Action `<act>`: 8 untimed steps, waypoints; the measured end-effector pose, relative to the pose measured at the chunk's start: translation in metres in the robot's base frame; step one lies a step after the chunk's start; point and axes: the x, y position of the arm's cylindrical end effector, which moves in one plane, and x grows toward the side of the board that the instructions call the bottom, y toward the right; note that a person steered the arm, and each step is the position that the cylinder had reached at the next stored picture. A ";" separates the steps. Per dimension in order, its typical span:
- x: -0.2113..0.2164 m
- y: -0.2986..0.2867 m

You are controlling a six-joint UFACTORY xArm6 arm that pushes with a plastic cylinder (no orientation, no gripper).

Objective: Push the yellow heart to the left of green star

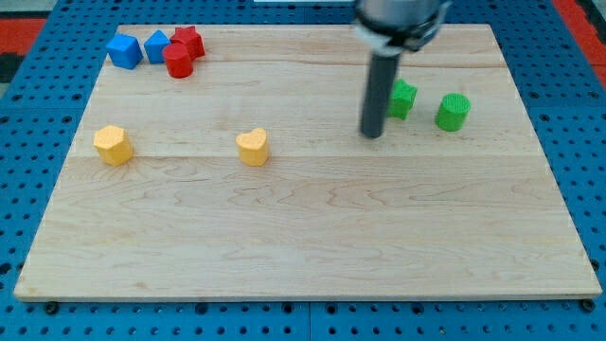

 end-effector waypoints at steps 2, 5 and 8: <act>0.056 -0.103; -0.026 -0.135; -0.082 -0.132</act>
